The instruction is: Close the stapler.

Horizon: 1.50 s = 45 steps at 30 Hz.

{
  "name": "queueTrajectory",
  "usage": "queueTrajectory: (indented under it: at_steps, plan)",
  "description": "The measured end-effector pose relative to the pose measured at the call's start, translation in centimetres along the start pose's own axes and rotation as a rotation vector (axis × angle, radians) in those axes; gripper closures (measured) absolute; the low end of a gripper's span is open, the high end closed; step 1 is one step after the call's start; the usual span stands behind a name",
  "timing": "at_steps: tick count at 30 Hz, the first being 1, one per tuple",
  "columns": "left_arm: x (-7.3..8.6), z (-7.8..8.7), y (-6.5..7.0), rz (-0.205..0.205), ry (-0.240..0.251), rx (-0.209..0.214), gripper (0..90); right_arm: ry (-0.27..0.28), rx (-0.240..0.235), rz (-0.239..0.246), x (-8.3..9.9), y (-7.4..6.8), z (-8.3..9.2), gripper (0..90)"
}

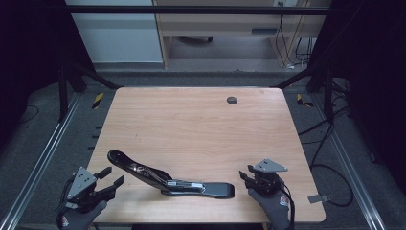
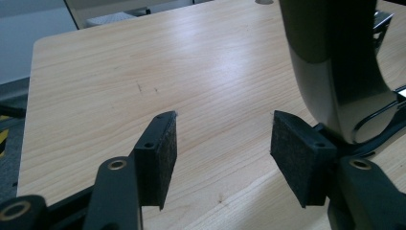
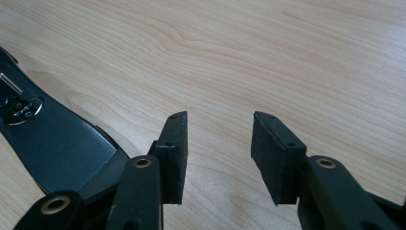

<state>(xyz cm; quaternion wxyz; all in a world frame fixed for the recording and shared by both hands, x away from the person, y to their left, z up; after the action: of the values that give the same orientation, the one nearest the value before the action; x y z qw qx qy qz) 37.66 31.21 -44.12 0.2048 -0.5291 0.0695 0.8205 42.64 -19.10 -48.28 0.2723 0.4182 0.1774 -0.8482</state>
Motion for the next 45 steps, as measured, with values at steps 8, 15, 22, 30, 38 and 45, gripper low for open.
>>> queueTrajectory:
  at_steps: [8, 15, 22, 30, 38, 45]
  plan:
    - [-0.5, 0.8, 0.1, -0.008, 0.024, 0.020, 40.0, 0.002, -0.016, -0.010, -0.1, -0.4, 0.3, 58.6]
    - [-1.0, 1.3, 0.5, -0.018, 0.028, 0.026, 37.6, -0.006, -0.020, -0.001, 0.0, -0.4, 0.3, 58.6]
    - [-1.5, 1.8, 0.9, -0.030, 0.037, 0.049, 34.9, -0.010, -0.032, -0.005, -0.1, -0.8, 0.2, 58.4]
    - [-2.1, 1.8, 1.5, -0.026, 0.052, 0.067, 33.1, 0.001, -0.055, -0.006, -0.2, -1.3, 0.4, 59.4]
    - [-3.1, 1.7, 1.8, -0.016, 0.078, 0.074, 32.9, -0.007, -0.090, 0.004, 0.0, -2.0, 0.1, 67.0]
    - [-3.8, 1.1, 2.1, -0.013, 0.087, 0.075, 32.9, -0.021, -0.130, -0.002, 0.3, -2.6, -0.2, 79.3]
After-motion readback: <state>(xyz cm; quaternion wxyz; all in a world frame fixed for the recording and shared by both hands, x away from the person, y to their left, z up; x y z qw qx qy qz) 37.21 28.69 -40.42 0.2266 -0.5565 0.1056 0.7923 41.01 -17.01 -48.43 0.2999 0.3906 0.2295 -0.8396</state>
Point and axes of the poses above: each handheld gripper's, and its own axes: z roughly backward along the jaws, x roughly out of its underside, y roughly to its right, the point moved 1 cm from there along -z, roughly forward along the jaws, and after that the axes turned 7 degrees about -x, right-handed, at the moved point
